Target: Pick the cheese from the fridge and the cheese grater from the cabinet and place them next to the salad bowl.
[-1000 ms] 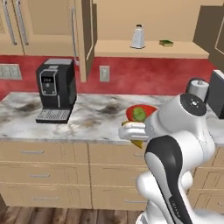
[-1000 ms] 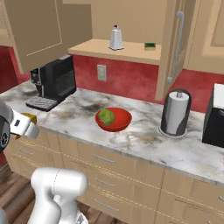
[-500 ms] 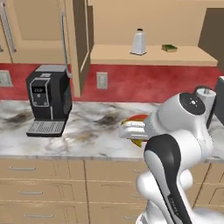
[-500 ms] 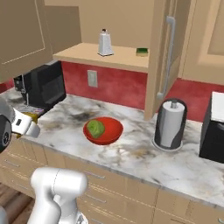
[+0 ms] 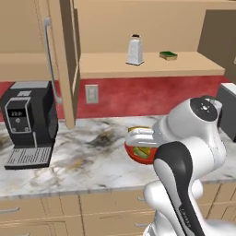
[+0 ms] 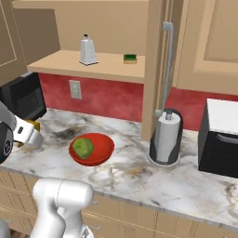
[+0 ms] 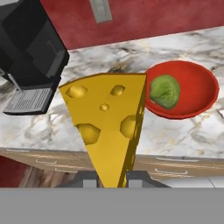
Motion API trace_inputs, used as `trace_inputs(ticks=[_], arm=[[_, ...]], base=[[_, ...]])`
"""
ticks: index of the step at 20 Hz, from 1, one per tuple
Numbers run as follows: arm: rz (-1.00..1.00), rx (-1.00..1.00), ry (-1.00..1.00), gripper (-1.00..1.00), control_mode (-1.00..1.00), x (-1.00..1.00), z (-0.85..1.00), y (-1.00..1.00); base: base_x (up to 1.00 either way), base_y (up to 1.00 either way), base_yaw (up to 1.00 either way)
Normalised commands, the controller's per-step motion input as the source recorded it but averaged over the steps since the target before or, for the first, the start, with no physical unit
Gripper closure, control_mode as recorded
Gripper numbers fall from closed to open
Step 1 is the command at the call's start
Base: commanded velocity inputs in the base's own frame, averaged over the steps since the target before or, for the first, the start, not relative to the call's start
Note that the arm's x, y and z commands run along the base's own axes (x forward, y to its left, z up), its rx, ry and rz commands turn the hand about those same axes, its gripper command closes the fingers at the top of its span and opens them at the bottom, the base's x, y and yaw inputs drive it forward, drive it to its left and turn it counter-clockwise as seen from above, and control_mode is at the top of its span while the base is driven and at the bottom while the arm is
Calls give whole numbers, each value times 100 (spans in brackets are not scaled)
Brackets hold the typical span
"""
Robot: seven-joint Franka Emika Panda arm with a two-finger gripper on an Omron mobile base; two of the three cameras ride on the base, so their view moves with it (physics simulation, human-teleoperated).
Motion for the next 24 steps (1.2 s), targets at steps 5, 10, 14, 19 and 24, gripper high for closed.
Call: trace_inputs(ticks=[5, 10, 14, 19, 24], arm=[[0, 0, 0, 100, 100, 0, 0, 0], [0, 0, 0, 100, 100, 0, 0, 0], [0, 0, 0, 100, 100, 0, 0, 0], [0, 0, 0, 100, 100, 0, 0, 0], [0, 0, 0, 100, 100, 0, 0, 0]], base=[[45, 29, -15], [35, 14, -7], [0, 0, 0], [0, 0, 0], [0, 0, 0]])
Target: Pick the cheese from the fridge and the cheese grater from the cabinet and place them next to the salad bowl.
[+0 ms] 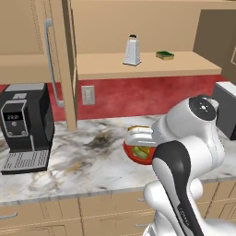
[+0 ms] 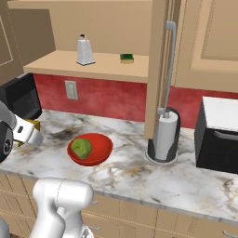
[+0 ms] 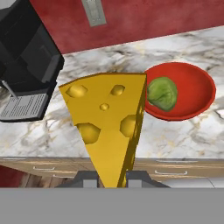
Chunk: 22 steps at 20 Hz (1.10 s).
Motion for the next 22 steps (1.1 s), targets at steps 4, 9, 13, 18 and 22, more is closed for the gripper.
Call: trace_inputs(ticks=[4, 9, 13, 18, 22], arm=[[0, 0, 0, 100, 100, 0, 0, 0], [0, 0, 0, 100, 100, 0, 0, 0], [0, 0, 0, 100, 100, 0, 0, 0], [0, -2, 0, 100, -100, 6, -1, 6], [6, -6, 2, 100, -100, 31, -13, 24]], base=[[0, 0, 0], [0, 0, 0], [1, 1, 0], [3, 2, 0], [0, 0, 0]])
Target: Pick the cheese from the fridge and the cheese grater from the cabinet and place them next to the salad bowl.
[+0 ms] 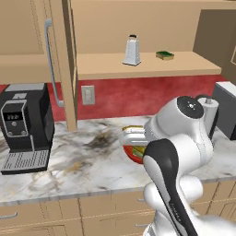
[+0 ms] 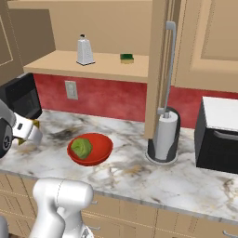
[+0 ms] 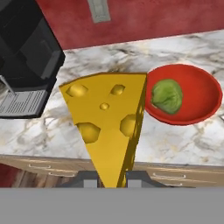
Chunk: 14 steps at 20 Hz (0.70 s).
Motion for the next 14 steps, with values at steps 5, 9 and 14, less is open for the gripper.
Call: trace_inputs(ticks=[5, 9, 14], arm=[[9, -8, 10, 100, -100, 48, -26, 24], [8, 0, 24, 100, -100, 55, -35, 10], [5, -6, 3, 100, -100, 37, -53, 1]], base=[[0, 0, 0], [0, 0, 0], [0, 0, 0]])
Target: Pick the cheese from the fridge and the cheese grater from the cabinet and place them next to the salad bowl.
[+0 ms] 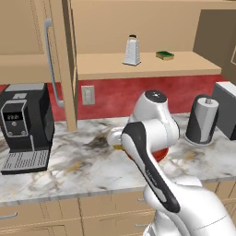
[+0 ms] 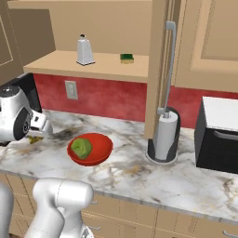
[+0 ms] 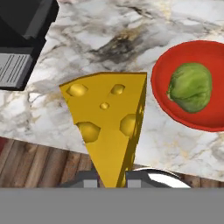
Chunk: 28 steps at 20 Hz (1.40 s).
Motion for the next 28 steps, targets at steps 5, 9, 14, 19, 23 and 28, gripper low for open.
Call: trace_inputs(ticks=[5, 9, 14, 19, 23, 28], arm=[[0, -8, 1, 100, -100, 34, -49, 11], [0, 0, 1, 100, -100, 38, -26, 0], [0, 0, 0, 100, -100, 34, -34, 5], [-1, -2, 2, 100, -100, 49, -40, 17], [-2, -5, 5, 100, -100, 50, -35, 16], [0, -1, 15, 100, -100, 45, -32, 9]], base=[[0, 0, 0], [0, 0, 0], [0, 0, 0], [0, 0, 0], [0, 0, 0], [0, 0, 0]])
